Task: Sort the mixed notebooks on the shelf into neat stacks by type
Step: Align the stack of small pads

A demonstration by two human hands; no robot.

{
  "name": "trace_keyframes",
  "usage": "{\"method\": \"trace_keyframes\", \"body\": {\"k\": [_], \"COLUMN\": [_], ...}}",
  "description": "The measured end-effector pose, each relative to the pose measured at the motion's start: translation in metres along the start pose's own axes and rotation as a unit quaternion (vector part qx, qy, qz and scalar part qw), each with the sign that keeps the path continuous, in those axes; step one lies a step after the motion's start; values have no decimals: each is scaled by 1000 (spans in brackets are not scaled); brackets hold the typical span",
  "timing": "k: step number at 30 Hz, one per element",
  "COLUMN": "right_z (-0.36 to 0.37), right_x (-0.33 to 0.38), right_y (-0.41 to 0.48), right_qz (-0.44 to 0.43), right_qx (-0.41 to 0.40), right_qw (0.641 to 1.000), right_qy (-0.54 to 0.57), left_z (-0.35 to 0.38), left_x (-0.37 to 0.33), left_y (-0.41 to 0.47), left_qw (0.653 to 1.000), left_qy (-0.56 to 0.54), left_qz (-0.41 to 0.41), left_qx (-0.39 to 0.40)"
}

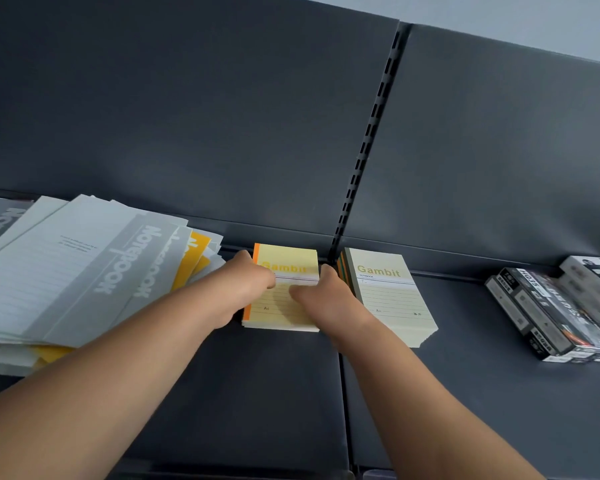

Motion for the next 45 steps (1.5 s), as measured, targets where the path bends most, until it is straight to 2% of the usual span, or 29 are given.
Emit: {"method": "trace_keyframes", "body": {"k": [2,4,8,10,13,19,25,28,32,35,39,41,45], "right_z": [-2,1,12,14,11,10,7,1,-23,-62,-115,-132,-144], "right_x": [0,-2,-7,-9,-8,-2,0,8,21,21,-14,-30,-55], "right_y": [-10,-19,-25,-24,-22,-19,-23,-33,-52,-66,-56,-47,-36], "right_qz": [-21,-40,-94,-111,-116,-107,-103,-118,-165,-178,-104,-72,-14], "right_qx": [16,30,18,13,8,14,9,-3,-25,-95,-163,-173,-151], "right_qw": [1000,997,968,946,931,920,928,933,949,957,969,975,988], "right_qy": [-16,-64,-232,-305,-346,-377,-359,-340,-266,-207,-151,-116,-31], "left_z": [-3,-2,9,12,8,8,8,5,4,15,46,62,91], "left_x": [8,18,28,29,26,22,22,19,4,-13,-31,-38,-51], "left_y": [-4,-7,-12,-14,-15,-14,-18,-29,-50,-68,-74,-71,-62], "left_qw": [998,992,958,942,935,929,933,934,923,944,990,995,993], "left_qy": [37,114,256,278,277,293,293,282,252,178,7,-50,-94], "left_qz": [23,48,100,122,135,111,105,126,192,213,140,80,20], "left_qx": [37,35,-83,-141,-175,-196,-181,-181,-216,-176,-9,32,72]}}
Point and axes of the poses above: each hand's wrist, its own y-axis towards the middle knuckle, its own z-axis out of the palm, x = y × z, the point moved 5 cm from there along y, towards the middle knuckle, and after that the axes turned 15 degrees about -z, right-handed, at the moved point
